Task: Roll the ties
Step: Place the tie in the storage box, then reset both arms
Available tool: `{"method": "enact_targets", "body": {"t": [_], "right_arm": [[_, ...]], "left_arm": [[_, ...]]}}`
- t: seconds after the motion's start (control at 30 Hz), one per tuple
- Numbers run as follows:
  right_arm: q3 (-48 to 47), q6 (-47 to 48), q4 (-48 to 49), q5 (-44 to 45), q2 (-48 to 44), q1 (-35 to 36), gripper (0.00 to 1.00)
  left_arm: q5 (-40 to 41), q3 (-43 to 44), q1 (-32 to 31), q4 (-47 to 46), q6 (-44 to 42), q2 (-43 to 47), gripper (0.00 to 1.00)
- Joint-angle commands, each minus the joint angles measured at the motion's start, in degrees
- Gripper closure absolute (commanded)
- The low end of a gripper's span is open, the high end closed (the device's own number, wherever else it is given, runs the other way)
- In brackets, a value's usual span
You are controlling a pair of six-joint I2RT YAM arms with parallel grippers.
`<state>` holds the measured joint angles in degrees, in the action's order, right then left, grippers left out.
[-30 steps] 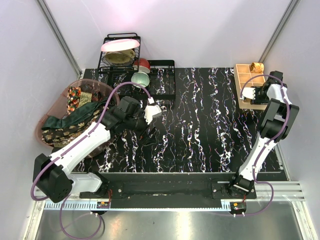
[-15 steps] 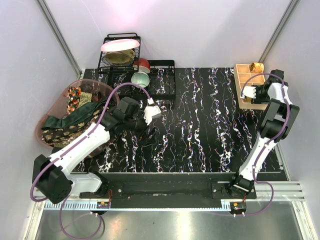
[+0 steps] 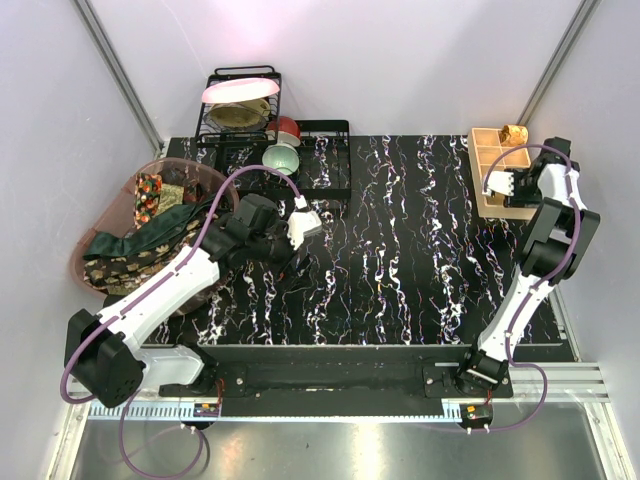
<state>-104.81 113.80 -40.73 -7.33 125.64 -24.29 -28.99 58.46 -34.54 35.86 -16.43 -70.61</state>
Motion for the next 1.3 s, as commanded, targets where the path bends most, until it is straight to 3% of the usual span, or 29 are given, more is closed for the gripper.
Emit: {"method": "enact_targets", "body": {"t": [0.0, 0.57, 0.8, 0.97, 1.07, 1.27], "right_arm": [[-3.11, 36.32, -2.24, -1.98, -4.53, -0.75, 0.36], [-1.80, 36.33, -4.36, -2.94, -7.08, -1.19, 0.28], [1.54, 29.74, -4.80, -7.51, -15.51, -1.55, 0.27], [5.75, 17.97, -5.32, -13.84, -25.24, -1.55, 0.18], [7.95, 7.70, -4.71, -17.79, -30.87, -1.46, 0.01], [13.05, -25.86, 1.18, -17.63, -42.21, 1.35, 0.00]], "left_arm": [[-2.03, -0.27, 0.27, -2.63, 0.52, 1.70, 0.01], [-1.86, -0.98, 0.44, -2.63, 0.87, 2.40, 0.01], [-1.16, 1.22, 0.62, -0.26, 3.32, 2.67, 0.01], [2.53, 6.22, 0.71, 3.16, 7.19, 1.97, 0.01], [4.91, 9.82, 0.97, 5.62, 8.60, 2.14, 0.01], [7.98, 21.31, 4.39, 12.91, 10.71, -0.92, 0.01]]}}
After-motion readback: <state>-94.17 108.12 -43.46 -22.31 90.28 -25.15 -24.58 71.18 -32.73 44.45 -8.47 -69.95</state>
